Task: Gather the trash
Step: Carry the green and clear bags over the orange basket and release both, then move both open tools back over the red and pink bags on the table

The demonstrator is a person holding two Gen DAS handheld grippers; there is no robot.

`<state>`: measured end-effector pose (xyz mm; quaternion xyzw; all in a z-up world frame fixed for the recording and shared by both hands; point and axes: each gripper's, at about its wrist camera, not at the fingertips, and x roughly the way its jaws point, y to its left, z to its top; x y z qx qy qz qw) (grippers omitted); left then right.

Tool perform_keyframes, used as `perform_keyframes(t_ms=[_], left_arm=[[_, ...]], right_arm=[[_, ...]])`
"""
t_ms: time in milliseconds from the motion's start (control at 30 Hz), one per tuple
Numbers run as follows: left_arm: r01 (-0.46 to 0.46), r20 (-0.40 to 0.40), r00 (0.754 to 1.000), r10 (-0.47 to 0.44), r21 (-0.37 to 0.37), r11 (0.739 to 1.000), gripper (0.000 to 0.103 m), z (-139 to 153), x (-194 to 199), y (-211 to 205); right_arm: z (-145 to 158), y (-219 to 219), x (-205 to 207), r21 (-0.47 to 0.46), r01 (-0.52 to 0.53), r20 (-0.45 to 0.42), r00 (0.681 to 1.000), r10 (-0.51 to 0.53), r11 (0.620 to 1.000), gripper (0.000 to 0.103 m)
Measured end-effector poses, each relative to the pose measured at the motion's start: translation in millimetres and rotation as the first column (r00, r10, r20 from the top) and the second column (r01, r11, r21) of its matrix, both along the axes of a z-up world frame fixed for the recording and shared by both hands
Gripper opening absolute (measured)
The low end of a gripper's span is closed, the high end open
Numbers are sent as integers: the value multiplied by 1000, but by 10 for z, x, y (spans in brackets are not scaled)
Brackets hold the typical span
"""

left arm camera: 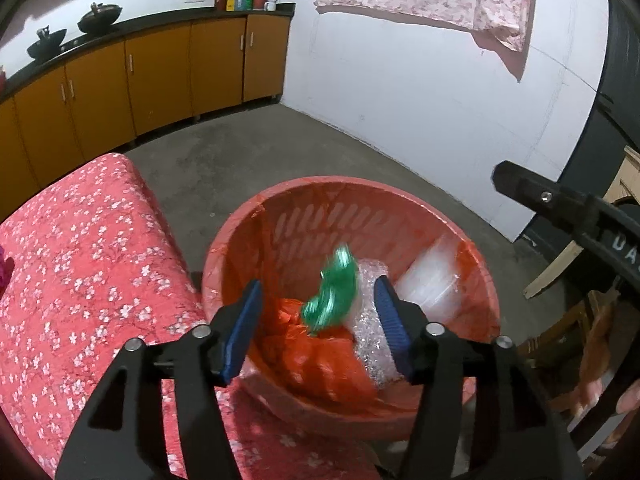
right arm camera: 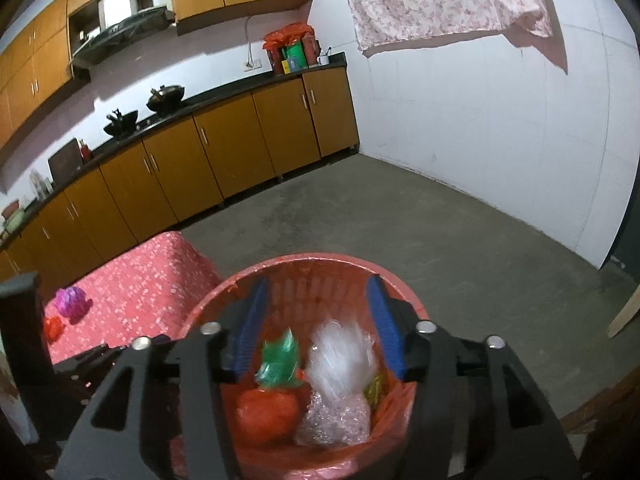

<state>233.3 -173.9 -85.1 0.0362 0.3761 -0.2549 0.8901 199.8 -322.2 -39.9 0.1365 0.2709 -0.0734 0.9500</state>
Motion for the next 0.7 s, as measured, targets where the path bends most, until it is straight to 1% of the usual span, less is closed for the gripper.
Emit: perform_keyframes(t_ms=[67,133,233,300,433,500,600,633,667,700], left_arm=[[-18,5,1000,18,-2,1000,62,7,2,71],[-46,10,999,46,-5,999,67,18,8,171],[-99,26,995,99,-8,995,70,44,0,388],[-138,38,990,138,-3,990,73,67,-6,549],[-241,74,968,240,10,970,79,123,-34,976],[-300,91,950,298,16,954,80,153,-60,1245],[-411,114,907,405,35,911,81,177,-64,1736],[-460,121,884,452,44,887,81,178,-62,1963],[-490,126,868,481,49,871,81,183,-61,2109],[-529,131,845,519,58,847,81,179,-59,2294]], right_arm=[[6,6,-6,-12,4,2,1000,-4,1000,58],[14,16,-26,-29,18,7,1000,-17,999,71],[24,71,-44,-57,25,18,1000,-24,998,82],[29,135,-32,-77,9,17,1000,-8,997,85],[48,420,26,-132,-53,21,998,56,990,90],[64,614,92,-144,-89,23,995,93,986,91],[59,902,209,-130,-157,13,987,160,979,91],[54,1014,253,-124,-181,7,983,183,976,91],[49,1113,294,-119,-203,3,979,205,972,91],[42,1279,359,-115,-235,-1,972,236,965,91]])
